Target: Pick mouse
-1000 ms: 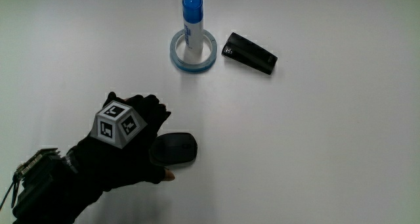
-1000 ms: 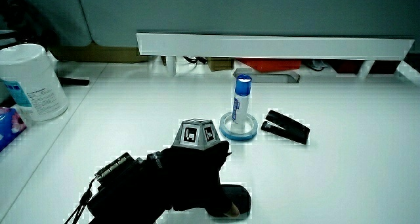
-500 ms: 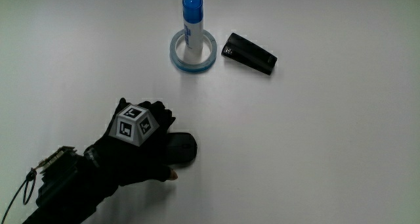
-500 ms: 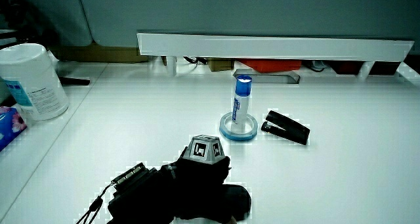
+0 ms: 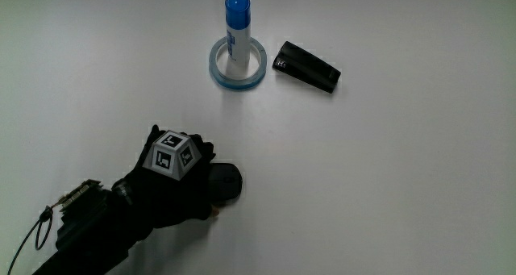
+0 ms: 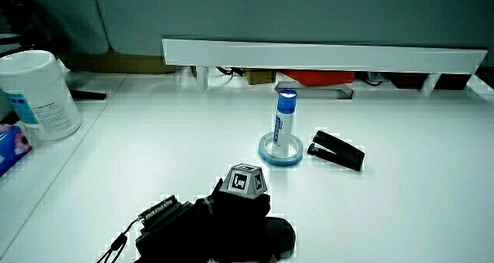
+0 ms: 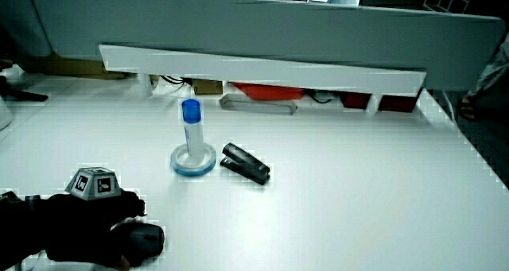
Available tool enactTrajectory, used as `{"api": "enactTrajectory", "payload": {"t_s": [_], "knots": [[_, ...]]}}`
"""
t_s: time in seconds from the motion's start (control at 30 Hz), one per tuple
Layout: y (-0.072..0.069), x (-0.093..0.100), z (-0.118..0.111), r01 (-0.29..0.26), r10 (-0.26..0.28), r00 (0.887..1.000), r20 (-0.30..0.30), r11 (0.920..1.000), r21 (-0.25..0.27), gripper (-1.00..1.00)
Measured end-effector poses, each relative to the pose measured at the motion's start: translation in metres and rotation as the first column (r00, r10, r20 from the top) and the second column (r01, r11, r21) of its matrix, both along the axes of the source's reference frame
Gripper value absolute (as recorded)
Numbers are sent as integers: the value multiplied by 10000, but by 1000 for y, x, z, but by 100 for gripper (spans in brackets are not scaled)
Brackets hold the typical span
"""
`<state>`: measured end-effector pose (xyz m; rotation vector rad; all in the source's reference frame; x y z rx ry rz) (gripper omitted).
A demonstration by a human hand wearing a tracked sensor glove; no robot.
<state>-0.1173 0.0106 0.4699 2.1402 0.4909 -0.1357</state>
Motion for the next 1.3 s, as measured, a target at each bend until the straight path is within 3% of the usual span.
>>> {"api": "enactTrajectory", "payload": {"t_s": [0.1,0.23,0.33,0.4,0.53,0.8,0.93,0.97,1.0,1.13,1.27,1.3], "knots": [[1,0,0,40,-34,9999,-130,9990,452,44],[1,-3,5,198,-191,9996,-217,9993,327,69],[1,-2,3,98,-73,9994,-342,9974,715,88],[2,-3,1,213,-193,9992,-341,9980,598,100],[3,-5,3,124,-77,9982,-600,9968,795,100],[-5,0,-35,-21,138,9959,-889,9916,1296,100],[-14,7,-65,-213,404,9928,-1132,9859,1659,100],[-17,8,-67,-190,408,9927,-1133,9821,1875,100],[-20,10,-69,-230,430,9925,-1147,9852,1700,100],[-33,18,-79,-144,424,9902,-1330,9786,2051,100],[-46,27,-84,-57,355,9892,-1420,9786,2055,100],[-49,30,-85,-43,384,9885,-1465,9742,2258,100]]}}
